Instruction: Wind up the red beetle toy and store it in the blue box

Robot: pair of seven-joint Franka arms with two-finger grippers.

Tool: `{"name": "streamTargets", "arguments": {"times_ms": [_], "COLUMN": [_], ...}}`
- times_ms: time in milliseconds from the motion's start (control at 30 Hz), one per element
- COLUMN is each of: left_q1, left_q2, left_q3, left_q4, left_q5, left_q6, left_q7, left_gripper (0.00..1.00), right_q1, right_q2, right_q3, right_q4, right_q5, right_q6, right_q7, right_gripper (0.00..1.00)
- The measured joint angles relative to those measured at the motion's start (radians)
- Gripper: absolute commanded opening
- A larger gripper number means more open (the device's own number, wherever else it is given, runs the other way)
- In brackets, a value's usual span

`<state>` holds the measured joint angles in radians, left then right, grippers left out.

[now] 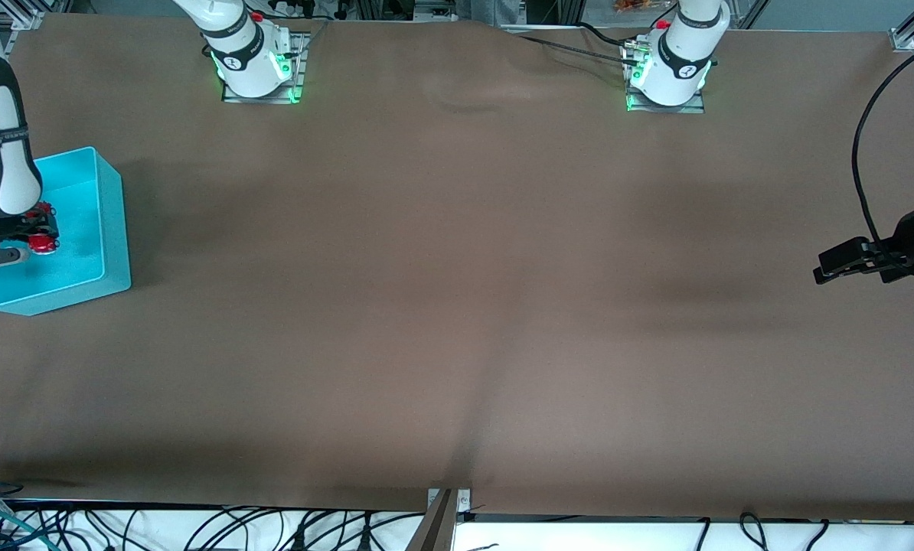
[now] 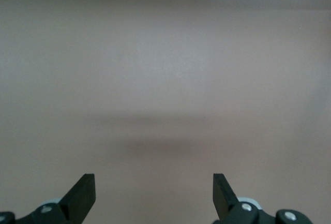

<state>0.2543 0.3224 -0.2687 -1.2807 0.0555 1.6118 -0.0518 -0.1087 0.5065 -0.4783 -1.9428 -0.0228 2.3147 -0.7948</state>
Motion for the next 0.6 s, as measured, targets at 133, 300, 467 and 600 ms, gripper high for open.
{"name": "streamTargets", "arguments": {"times_ms": [133,300,467,600], "left_q1": [0.000,0.000,0.000,0.000], "left_q2": [0.000,0.000,0.000,0.000], "left_q3": [0.000,0.000,0.000,0.000], "left_q4": [0.000,0.000,0.000,0.000], "left_q5": [0.000,0.000,0.000,0.000], "left_q6": [0.000,0.000,0.000,0.000], "left_q7": [0.000,0.000,0.000,0.000], "left_gripper": [1.00,1.00,1.00,1.00], "right_q1": [-0.007,-0.011,-0.013,-0.014], "right_q2": [0.024,0.038,0.039,0.039], "right_q3": [0.010,0.012,0.012,0.012], "right_q4": [0.000,0.000,0.000,0.000], "right_q5": [0.005,0.011,0.013,0.014], "right_q6": [0.020,0.027,0.027,0.027], "right_q7": [0.000,0.000,0.000,0.000], "right_gripper": [0.00,0.00,0.00,0.00]}}
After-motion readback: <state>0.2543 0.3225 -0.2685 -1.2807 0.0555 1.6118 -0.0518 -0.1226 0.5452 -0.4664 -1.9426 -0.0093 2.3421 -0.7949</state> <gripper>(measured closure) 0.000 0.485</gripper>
